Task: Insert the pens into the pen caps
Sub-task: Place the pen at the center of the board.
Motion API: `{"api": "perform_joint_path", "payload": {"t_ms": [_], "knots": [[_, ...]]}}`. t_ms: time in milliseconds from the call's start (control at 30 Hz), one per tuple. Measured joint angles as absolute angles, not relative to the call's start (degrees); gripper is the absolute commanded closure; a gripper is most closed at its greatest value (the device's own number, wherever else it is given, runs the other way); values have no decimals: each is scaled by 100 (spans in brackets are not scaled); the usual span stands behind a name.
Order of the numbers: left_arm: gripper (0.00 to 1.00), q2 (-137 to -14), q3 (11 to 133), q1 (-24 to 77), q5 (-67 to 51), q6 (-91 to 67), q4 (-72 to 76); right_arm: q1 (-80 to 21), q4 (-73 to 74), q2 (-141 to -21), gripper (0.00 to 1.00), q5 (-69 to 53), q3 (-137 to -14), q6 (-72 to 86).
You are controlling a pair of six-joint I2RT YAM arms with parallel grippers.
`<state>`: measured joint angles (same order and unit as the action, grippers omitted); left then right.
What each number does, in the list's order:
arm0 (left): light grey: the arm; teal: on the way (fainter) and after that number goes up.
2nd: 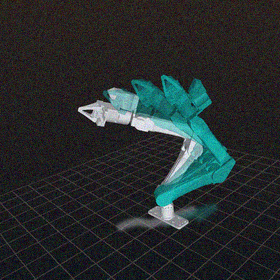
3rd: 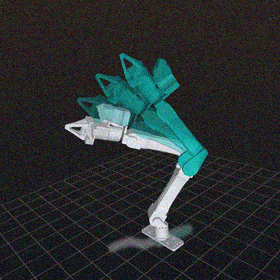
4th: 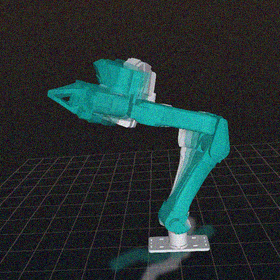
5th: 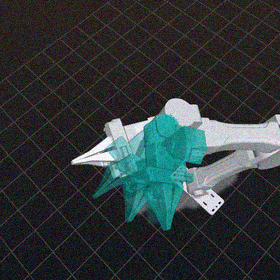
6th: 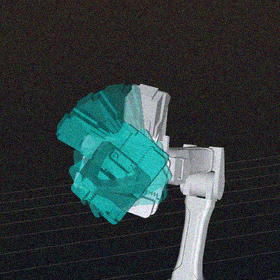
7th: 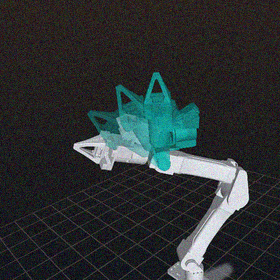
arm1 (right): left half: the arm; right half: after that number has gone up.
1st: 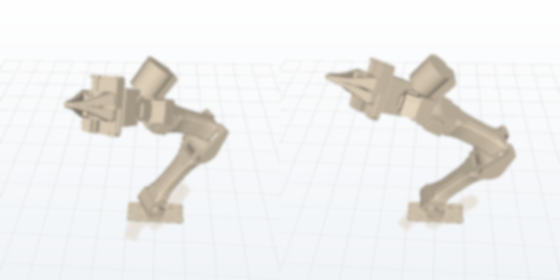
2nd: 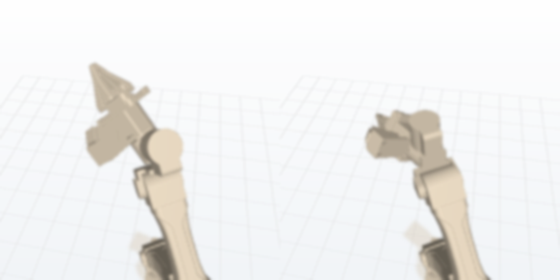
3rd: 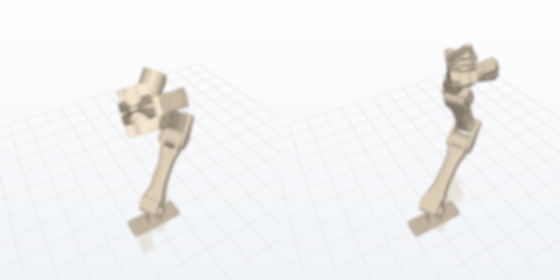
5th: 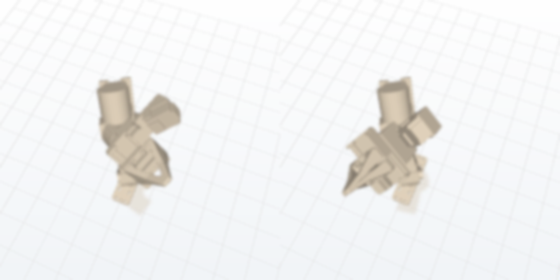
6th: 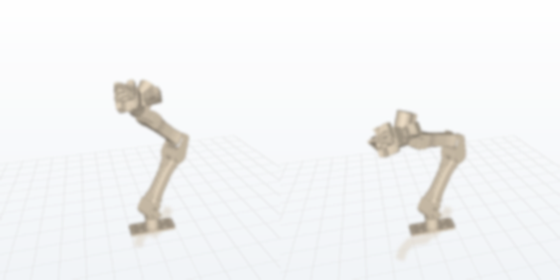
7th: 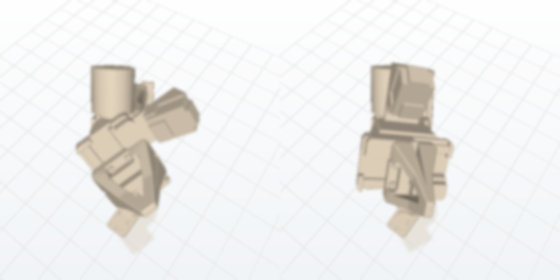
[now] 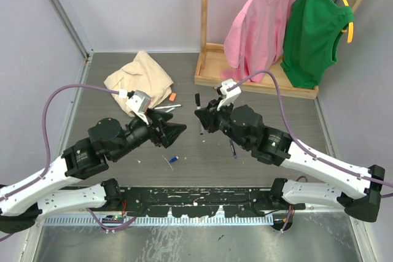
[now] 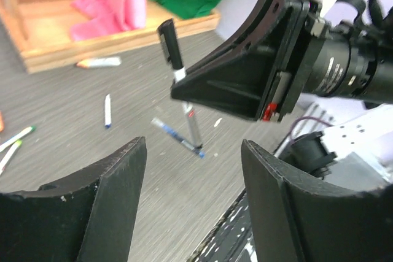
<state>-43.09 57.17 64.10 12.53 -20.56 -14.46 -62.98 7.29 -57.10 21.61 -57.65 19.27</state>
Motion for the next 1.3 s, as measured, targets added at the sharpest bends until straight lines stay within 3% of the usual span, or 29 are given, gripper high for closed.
{"api": "perform_joint_path", "payload": {"t_ms": [300,667,1300], "knots": [[38,-4676,5732,6233,2294,-2467,-2790,-4976,1946,-6082,97,1680,-5612,2456],[37,-5349,5426,3962,987,-3087,-3575,-4626,2504,-6720,94,1081,-4766,2895],[34,-4969,5166,3887,703,-3225,-3754,-4480,2265,-8219,90,1225,-4574,3041]]}}
